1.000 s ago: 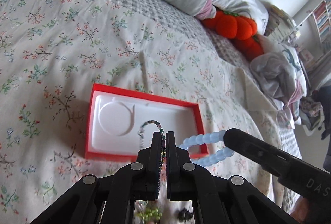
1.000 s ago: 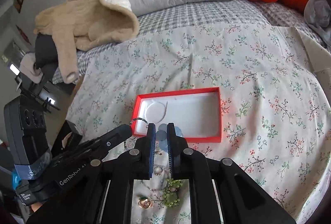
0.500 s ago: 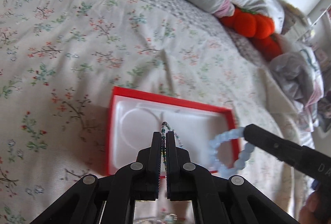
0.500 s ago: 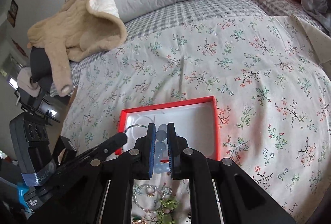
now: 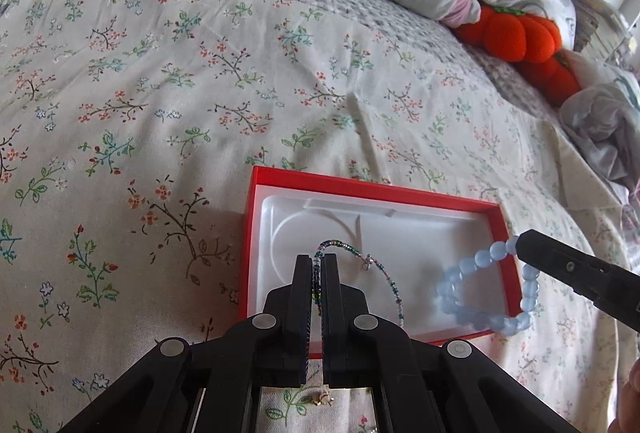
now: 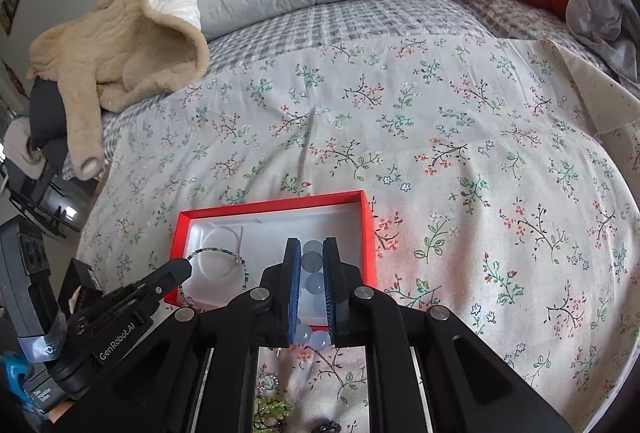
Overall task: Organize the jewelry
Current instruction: 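Carry both bracelets into the red box and open both tools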
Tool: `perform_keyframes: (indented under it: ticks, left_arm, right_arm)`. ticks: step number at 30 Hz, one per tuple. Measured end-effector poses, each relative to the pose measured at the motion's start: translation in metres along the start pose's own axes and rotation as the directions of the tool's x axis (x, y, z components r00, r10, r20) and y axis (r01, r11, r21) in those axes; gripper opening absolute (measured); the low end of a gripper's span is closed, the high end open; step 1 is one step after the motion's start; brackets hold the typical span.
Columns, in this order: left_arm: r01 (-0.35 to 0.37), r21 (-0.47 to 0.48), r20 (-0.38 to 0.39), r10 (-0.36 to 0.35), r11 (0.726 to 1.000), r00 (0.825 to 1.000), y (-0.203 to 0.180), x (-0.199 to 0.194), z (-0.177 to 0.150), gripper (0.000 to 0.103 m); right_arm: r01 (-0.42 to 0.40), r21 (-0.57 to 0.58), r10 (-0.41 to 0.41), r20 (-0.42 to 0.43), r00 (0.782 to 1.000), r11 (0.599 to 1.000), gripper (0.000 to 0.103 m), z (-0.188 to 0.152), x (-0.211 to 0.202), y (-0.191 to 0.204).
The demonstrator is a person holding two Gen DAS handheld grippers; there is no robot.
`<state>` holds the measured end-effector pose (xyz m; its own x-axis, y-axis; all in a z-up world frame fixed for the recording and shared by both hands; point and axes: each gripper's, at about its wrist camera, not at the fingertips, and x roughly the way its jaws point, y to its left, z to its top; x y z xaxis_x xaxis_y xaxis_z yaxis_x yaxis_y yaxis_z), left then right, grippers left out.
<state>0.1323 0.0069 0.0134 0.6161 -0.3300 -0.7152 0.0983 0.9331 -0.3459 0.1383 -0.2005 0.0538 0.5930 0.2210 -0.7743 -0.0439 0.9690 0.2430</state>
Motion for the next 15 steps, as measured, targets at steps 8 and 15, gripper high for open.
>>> perform_keyframes:
  ticks: [8, 15]
  left_arm:
    - [-0.043, 0.064, 0.008, 0.042, 0.997, 0.999, -0.012, 0.003, -0.002, 0.0]
    - [-0.077, 0.089, -0.005, 0.078, 0.993, 0.997, -0.018, -0.013, -0.002, 0.043]
  right_arm:
    - [-0.002, -0.013, 0.001, -0.017, 1.0, 1.0, 0.012, 0.002, 0.006, 0.003]
    - [-0.002, -0.018, 0.001, -0.043, 0.999, 1.0, 0.02, -0.001, -0.007, 0.002]
